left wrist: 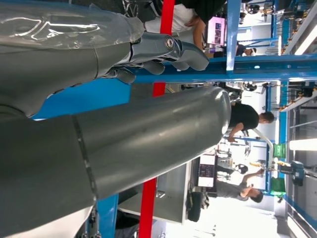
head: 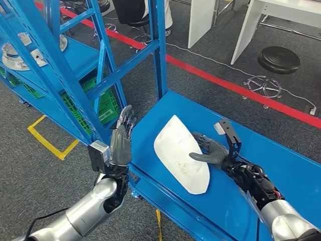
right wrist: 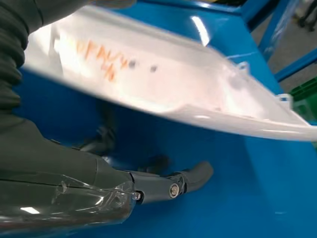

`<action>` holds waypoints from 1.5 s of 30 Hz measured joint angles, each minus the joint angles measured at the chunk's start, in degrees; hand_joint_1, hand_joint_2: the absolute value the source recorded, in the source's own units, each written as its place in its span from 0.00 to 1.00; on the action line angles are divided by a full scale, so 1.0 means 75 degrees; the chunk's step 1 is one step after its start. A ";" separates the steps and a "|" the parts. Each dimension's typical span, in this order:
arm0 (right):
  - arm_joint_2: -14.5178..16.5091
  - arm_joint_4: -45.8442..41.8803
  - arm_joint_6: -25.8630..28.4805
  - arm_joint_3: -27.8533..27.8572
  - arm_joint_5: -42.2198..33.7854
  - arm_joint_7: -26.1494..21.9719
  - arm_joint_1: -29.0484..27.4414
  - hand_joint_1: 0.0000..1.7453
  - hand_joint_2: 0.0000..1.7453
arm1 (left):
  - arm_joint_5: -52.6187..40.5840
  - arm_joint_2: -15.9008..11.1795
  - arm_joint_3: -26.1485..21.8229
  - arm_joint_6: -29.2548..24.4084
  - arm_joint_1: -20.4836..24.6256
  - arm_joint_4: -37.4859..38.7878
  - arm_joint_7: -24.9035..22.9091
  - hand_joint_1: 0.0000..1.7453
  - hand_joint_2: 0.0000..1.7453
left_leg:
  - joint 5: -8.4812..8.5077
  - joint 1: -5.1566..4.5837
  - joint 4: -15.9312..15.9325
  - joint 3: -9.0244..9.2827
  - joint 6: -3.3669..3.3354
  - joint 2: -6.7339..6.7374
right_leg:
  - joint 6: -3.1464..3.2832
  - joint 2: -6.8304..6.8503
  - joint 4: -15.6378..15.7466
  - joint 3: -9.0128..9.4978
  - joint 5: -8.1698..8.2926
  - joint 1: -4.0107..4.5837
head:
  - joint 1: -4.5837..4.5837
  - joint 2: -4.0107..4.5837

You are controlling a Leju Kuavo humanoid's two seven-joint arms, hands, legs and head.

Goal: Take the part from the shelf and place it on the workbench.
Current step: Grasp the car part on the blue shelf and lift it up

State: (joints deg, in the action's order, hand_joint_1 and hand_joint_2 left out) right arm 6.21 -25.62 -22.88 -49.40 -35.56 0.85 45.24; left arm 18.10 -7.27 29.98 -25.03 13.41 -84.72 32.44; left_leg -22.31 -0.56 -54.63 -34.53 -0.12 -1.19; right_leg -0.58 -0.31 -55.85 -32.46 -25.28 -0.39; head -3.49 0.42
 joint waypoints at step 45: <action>-0.0289 0.0042 0.1507 -0.0938 -0.0328 0.0233 0.0205 1.00 1.00 | 0.0163 -0.0305 0.0016 -0.0805 -0.0232 -0.0272 -0.0104 0.00 0.00 | -0.0009 0.0000 0.0000 0.0055 0.0008 0.0003 | 0.0003 -0.0002 0.0010 0.0061 -0.0003 0.0000 | 0.0000 0.0000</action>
State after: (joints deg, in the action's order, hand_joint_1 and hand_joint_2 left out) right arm 4.04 -25.31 -11.57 -56.44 -38.02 2.59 46.78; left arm 19.32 -9.56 30.10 -31.06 11.67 -86.77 31.66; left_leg -22.38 -0.56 -54.63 -34.12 -0.06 -1.16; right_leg -0.55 -0.32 -55.77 -32.00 -25.30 -0.38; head -3.49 0.42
